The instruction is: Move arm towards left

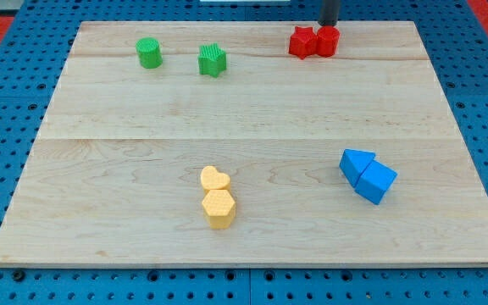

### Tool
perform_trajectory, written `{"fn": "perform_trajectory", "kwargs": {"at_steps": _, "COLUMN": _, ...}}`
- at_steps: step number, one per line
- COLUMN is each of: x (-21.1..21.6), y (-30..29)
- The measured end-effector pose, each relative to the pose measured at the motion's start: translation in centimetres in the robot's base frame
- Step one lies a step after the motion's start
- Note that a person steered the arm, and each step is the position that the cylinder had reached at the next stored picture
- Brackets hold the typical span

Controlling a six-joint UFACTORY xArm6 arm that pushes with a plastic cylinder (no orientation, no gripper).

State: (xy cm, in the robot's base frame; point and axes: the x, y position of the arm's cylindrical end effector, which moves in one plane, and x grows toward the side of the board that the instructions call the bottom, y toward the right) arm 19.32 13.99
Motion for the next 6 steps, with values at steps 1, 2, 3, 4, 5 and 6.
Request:
{"fn": "perform_trajectory", "kwargs": {"at_steps": 1, "x": 0.0, "y": 0.1}}
{"fn": "perform_trajectory", "kwargs": {"at_steps": 2, "x": 0.0, "y": 0.1}}
{"fn": "perform_trajectory", "kwargs": {"at_steps": 3, "x": 0.8, "y": 1.2}}
{"fn": "perform_trajectory", "kwargs": {"at_steps": 4, "x": 3.6, "y": 4.8}}
{"fn": "perform_trajectory", "kwargs": {"at_steps": 5, "x": 12.1, "y": 5.2}}
{"fn": "perform_trajectory", "kwargs": {"at_steps": 6, "x": 16.3, "y": 5.6}}
